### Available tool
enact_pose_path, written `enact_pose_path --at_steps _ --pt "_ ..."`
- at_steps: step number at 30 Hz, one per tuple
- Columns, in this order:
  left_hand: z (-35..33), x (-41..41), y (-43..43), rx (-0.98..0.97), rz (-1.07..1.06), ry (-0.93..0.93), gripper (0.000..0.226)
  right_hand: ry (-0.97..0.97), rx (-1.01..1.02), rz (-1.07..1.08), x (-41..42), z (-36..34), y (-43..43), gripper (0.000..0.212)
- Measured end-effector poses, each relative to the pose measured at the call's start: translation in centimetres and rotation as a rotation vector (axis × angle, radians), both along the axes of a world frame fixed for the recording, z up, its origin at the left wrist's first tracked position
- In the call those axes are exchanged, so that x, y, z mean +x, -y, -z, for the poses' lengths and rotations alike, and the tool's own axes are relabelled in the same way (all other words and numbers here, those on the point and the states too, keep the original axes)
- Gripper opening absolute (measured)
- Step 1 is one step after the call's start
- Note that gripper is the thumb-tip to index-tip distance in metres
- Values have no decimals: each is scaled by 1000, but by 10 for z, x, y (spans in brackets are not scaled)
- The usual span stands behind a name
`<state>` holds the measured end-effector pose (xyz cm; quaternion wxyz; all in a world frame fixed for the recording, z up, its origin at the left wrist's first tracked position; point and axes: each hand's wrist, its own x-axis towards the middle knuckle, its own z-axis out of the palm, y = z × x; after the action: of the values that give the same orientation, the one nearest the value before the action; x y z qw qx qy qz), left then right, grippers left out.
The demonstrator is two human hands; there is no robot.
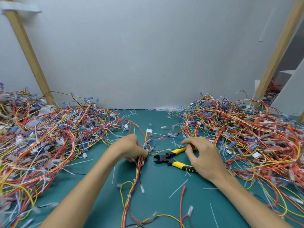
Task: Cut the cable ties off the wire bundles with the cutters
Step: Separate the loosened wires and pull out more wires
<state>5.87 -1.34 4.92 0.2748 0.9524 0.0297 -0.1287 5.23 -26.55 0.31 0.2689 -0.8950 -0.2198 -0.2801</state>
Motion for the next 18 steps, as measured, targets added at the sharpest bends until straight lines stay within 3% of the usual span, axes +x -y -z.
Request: enact_pose_path --at_steps 5,7,10,14,18 --pt "-5 1 -3 -492 40 20 8 44 -85 31 -5 -6 -5 16" --pt "-9 1 -2 -670 58 39 19 49 -109 28 -10 -11 -12 18" --pt "-17 0 6 -935 5 70 37 -83 147 -51 -20 -22 -29 23" --pt "-30 -6 20 -1202 93 101 14 -315 499 -234 -28 -35 -48 64" --pt "-30 -8 28 -1246 190 116 18 -330 573 -327 -30 -38 -51 93"
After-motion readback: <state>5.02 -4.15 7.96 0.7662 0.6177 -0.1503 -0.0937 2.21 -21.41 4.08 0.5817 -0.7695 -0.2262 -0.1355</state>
